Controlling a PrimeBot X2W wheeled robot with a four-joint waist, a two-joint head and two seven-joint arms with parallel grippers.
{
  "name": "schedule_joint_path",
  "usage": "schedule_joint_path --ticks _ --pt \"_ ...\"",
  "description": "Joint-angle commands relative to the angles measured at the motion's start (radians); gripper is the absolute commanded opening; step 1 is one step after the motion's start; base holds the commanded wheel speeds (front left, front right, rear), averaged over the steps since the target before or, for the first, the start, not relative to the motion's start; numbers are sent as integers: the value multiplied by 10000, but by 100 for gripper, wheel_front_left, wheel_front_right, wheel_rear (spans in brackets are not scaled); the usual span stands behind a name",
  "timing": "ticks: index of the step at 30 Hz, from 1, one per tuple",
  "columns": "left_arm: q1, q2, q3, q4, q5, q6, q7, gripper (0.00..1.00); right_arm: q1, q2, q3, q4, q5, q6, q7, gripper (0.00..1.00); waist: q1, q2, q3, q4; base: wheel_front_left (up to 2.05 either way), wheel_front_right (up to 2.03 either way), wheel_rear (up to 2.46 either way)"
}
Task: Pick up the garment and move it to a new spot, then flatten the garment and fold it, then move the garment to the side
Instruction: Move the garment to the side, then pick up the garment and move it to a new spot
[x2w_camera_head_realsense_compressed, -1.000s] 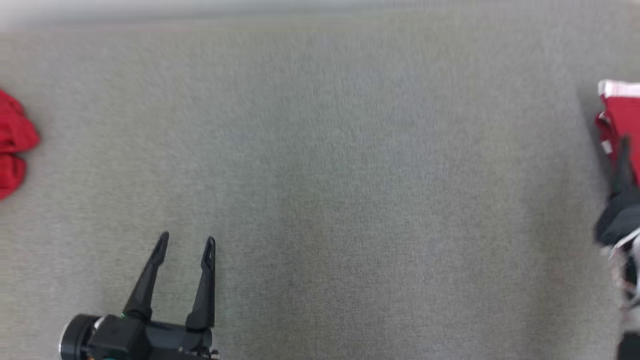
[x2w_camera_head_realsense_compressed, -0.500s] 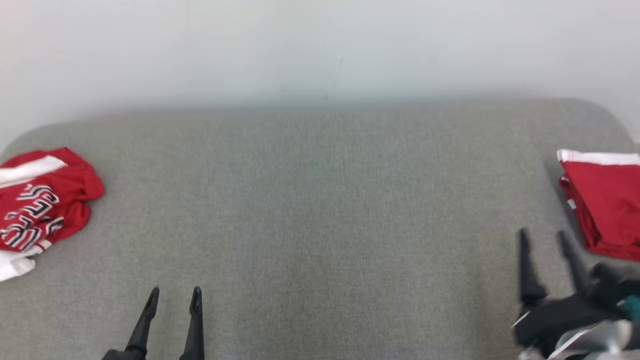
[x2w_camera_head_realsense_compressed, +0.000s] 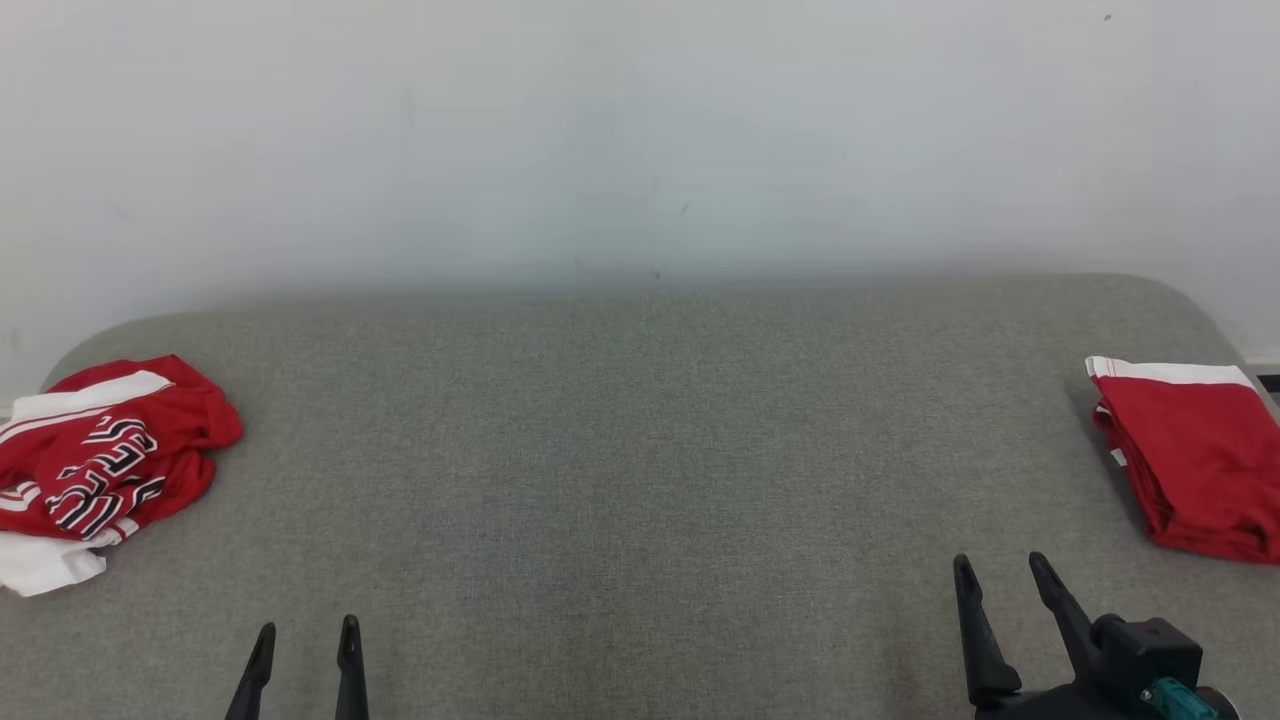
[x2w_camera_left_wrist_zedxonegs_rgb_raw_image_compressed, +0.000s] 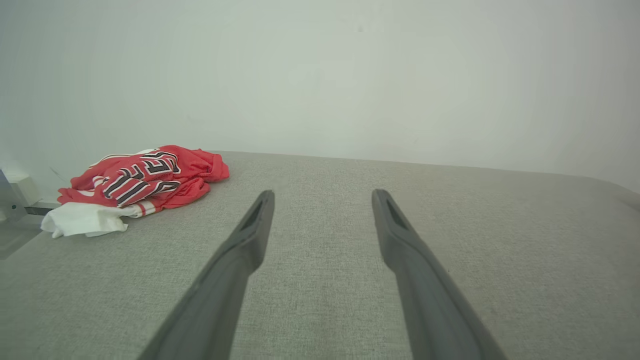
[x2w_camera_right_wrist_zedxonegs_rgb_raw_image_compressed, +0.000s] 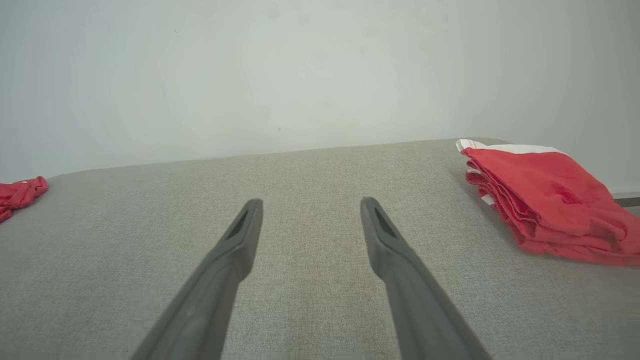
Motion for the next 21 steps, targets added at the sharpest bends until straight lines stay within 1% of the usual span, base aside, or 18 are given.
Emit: schedule_joint_path --ticks 1,9,15,21 --pt "144 -50 98 29 6 0 -33 100 118 67 4 50 -140 -21 -91 100 2 1 -51 -5 0 0 0" --pt "252 -161 463 116 89 -130 -34 100 211 121 -23 139 -223 -21 -166 100 2 1 -70 -13 0 0 0" --pt "349 -216 579 100 162 -228 -34 100 213 127 -29 184 37 -21 -222 100 2 1 -58 28 0 0 0" --pt "220 -224 638 142 245 -289 -34 100 253 127 38 236 53 -21 -233 100 2 1 -33 337 0 0 0"
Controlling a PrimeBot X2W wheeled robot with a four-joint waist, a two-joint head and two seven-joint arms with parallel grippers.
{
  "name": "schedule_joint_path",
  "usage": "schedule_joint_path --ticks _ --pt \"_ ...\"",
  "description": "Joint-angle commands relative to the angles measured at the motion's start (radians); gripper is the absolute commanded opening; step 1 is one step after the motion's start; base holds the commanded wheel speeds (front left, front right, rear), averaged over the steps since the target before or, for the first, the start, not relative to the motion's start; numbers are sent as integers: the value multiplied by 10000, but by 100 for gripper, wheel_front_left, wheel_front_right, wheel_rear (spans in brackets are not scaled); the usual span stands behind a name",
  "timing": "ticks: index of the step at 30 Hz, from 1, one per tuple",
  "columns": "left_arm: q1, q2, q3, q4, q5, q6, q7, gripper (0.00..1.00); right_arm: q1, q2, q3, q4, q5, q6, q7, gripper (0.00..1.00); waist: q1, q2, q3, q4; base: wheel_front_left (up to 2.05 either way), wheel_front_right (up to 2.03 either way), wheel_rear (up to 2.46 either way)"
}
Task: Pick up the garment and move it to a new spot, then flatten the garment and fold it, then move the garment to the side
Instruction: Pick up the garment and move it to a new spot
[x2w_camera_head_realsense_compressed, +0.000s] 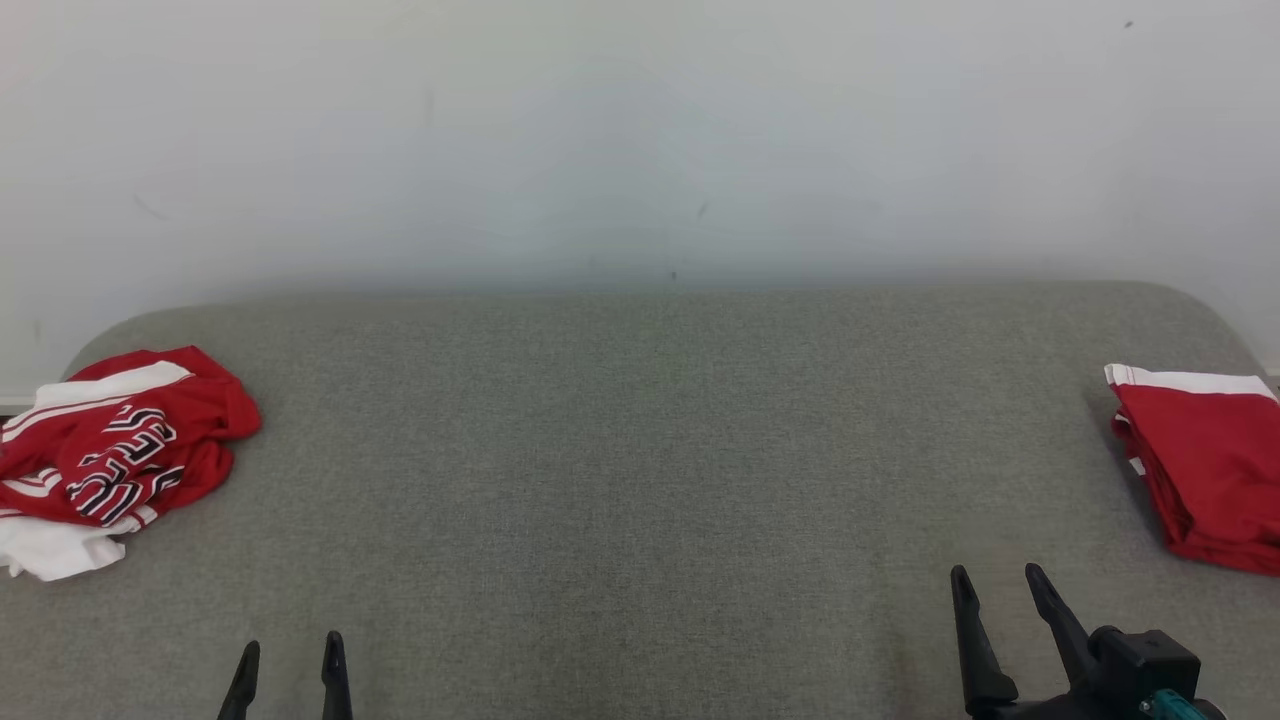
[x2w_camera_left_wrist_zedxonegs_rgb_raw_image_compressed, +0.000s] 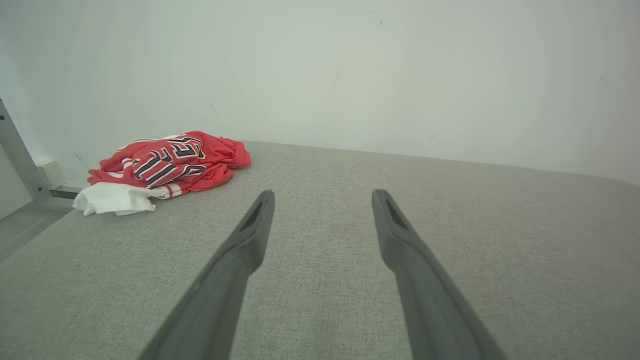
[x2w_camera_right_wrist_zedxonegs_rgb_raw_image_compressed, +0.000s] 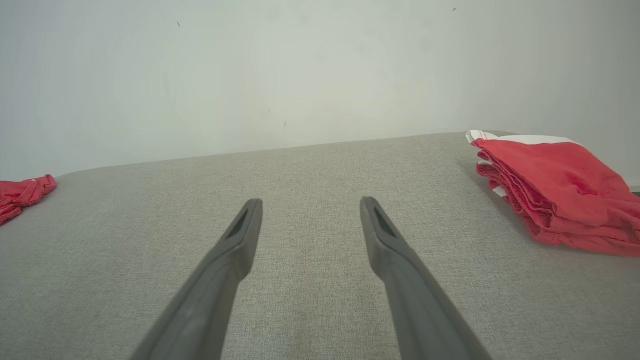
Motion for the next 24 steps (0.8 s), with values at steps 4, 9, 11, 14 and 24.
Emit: schedule_joint_path --ticks 4,9,11,14,24 --pt "4 -17 74 3 140 -45 -34 100 99 37 96 19 52 -21 -17 100 0 0 21 424 0 0 0" --pt "-24 -19 210 9 190 -65 -34 100 100 39 198 99 157 -21 -86 100 0 0 38 1129 0 0 0" --pt "-27 -12 262 20 195 -73 -34 100 115 37 220 125 187 -21 -107 100 0 0 34 1469 0 0 0" --pt "10 -14 324 -9 205 -78 -33 100 88 38 324 186 212 -21 -119 100 0 0 39 2002 0 0 0" --pt "139 28 521 -34 302 -127 -35 100 63 38 726 299 259 -22 -86 100 0 0 39 3608 0 0 0"
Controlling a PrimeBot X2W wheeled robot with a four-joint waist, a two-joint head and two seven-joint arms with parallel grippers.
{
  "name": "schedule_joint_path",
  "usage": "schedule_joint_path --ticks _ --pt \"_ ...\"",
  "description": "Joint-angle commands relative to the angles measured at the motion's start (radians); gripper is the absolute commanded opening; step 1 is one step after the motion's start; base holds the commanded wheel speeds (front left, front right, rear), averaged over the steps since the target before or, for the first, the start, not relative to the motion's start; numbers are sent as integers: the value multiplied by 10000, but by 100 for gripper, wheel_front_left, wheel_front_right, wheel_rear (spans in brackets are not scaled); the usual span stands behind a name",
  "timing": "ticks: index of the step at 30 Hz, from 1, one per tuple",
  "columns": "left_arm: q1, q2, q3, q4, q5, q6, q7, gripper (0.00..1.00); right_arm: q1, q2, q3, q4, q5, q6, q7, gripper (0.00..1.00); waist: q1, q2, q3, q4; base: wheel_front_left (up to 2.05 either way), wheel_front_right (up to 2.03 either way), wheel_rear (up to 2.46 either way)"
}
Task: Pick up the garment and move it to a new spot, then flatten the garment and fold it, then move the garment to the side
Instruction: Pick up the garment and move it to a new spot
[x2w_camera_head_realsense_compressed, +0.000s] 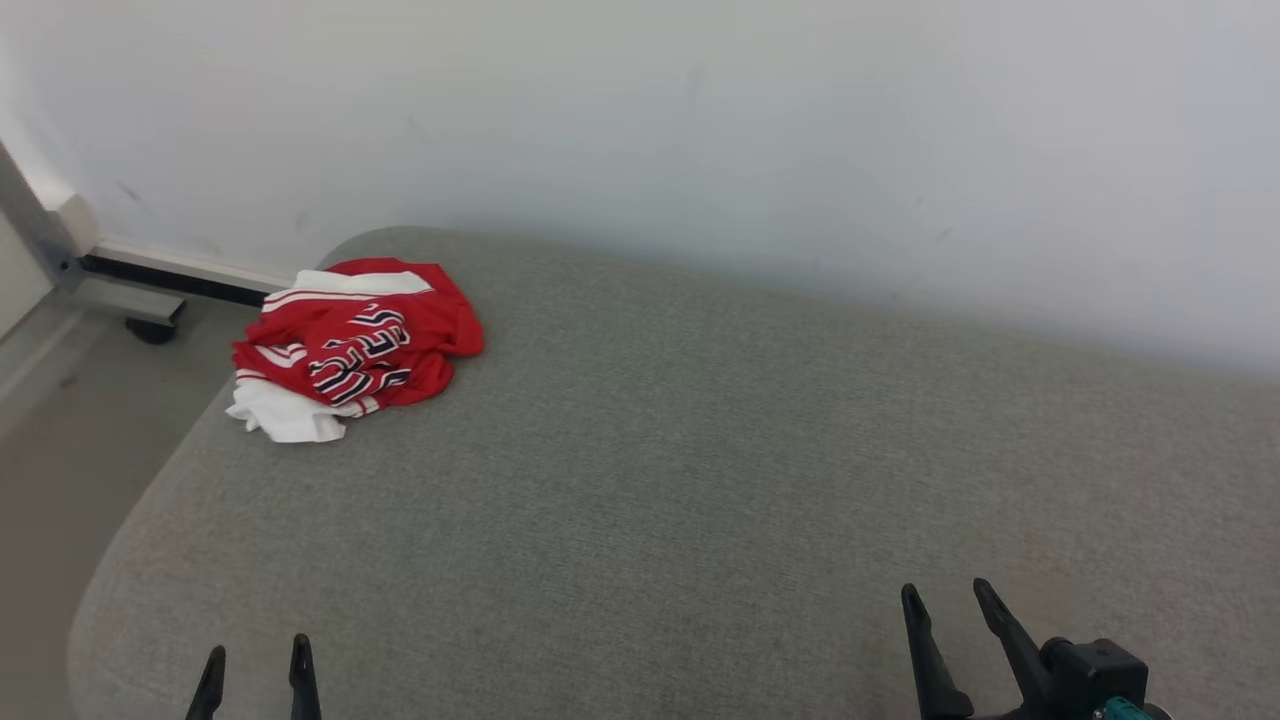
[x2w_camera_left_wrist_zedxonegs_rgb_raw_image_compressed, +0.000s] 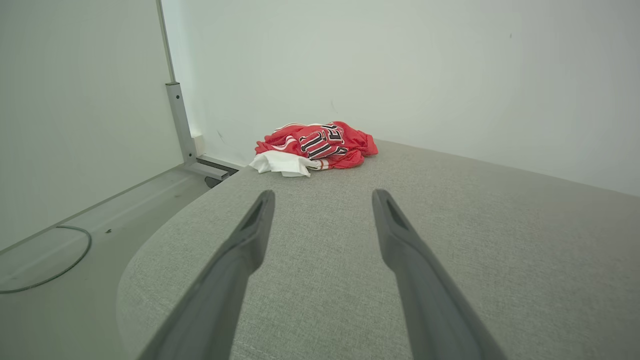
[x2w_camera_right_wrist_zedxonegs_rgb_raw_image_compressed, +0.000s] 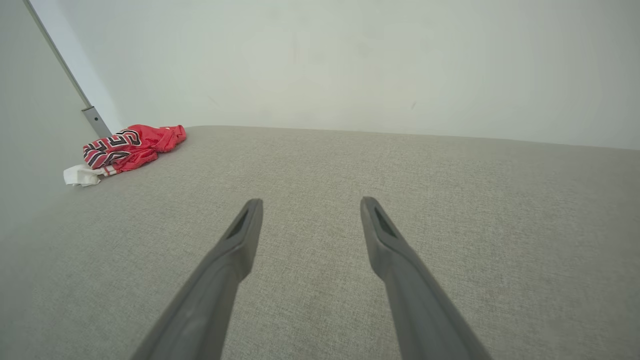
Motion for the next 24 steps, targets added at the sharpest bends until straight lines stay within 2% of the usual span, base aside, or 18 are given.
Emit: schedule_joint_path --ticks 1,10,24 --pt "120 26 49 -26 117 -38 -35 100 10 31 56 -4 91 -22 -33 100 0 0 17 758 0 0 0" --pt "101 156 228 -25 105 -64 -33 100 -123 28 361 117 216 -22 -124 100 0 0 84 1683 0 0 0" --pt "169 53 536 -169 35 -70 -33 100 -454 30 667 333 118 -22 -229 100 0 0 214 1778 0 0 0"
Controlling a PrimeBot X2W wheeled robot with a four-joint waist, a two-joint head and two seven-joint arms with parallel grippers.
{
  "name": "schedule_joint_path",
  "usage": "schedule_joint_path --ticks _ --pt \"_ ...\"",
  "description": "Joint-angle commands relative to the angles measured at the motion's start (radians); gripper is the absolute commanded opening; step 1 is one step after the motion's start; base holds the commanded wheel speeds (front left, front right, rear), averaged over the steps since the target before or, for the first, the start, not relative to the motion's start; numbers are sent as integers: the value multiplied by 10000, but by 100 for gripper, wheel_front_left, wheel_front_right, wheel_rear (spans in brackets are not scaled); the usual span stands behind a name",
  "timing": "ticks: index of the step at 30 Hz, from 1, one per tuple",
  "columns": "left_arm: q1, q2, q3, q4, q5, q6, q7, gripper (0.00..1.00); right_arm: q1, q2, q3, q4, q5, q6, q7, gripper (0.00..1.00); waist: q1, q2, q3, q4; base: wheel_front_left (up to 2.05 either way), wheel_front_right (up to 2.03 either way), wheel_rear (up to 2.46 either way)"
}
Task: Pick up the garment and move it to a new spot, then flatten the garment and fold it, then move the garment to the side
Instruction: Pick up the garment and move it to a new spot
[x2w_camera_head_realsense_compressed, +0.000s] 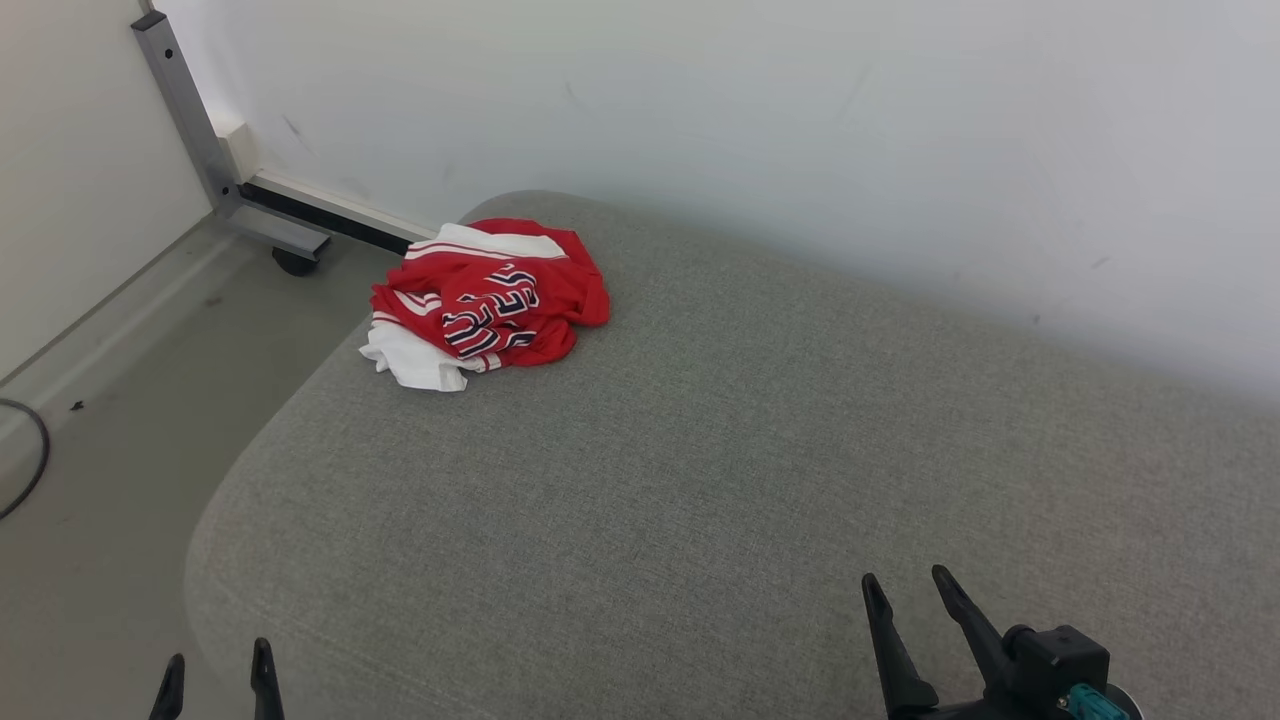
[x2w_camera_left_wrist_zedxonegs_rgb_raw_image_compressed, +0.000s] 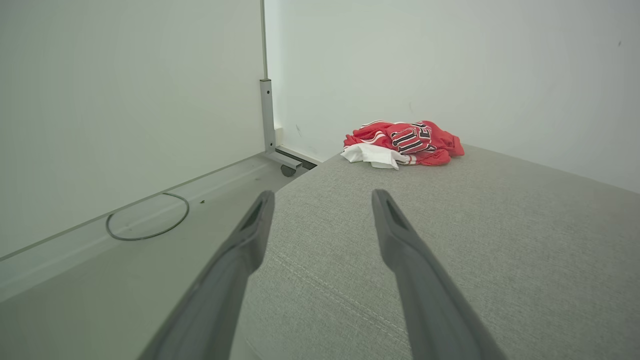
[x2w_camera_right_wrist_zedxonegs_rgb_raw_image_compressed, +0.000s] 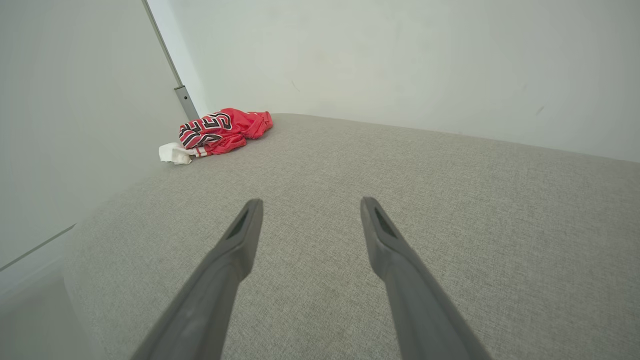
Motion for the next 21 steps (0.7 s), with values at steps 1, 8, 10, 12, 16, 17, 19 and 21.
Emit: schedule_joint_path --ticks 1,8,10,12,16,17,19,21 --pt "4 -34 53 27 52 -58 -31 100 -46 27 29 2 -47 -22 -52 100 0 0 1 -2 0 0 0" --pt "-1069 -98 -427 725 -100 -67 -33 100 83 27 -121 -212 -195 -22 20 100 0 0 195 110 0 0 0" --pt "-1707 -96 -730 1151 -268 -72 -30 100 148 27 -189 -395 -256 -22 86 100 0 0 375 151 0 0 0" --pt "-2473 -93 -962 1544 -414 -43 -28 100 93 27 -184 -655 -359 -22 234 100 0 0 703 78 0 0 0" --pt "-4241 -102 -1442 2405 -720 -48 -3 100 -106 22 -114 -1207 -653 -22 598 100 0 0 1450 -188 0 0 0" --pt "-4747 -101 -1565 2651 -790 -49 -4 100 -158 19 -113 -1335 -748 -22 670 100 0 0 1643 -252 0 0 0" --pt "-5658 -110 -1613 3494 -1210 -48 157 100 -291 -38 37 -1618 -873 -22 849 100 0 0 2037 -474 0 0 0" --pt "-6543 -3 -1506 4417 -1488 -45 474 100 -460 -146 292 -1862 -920 -22 1050 100 0 0 2434 -836 0 0 0"
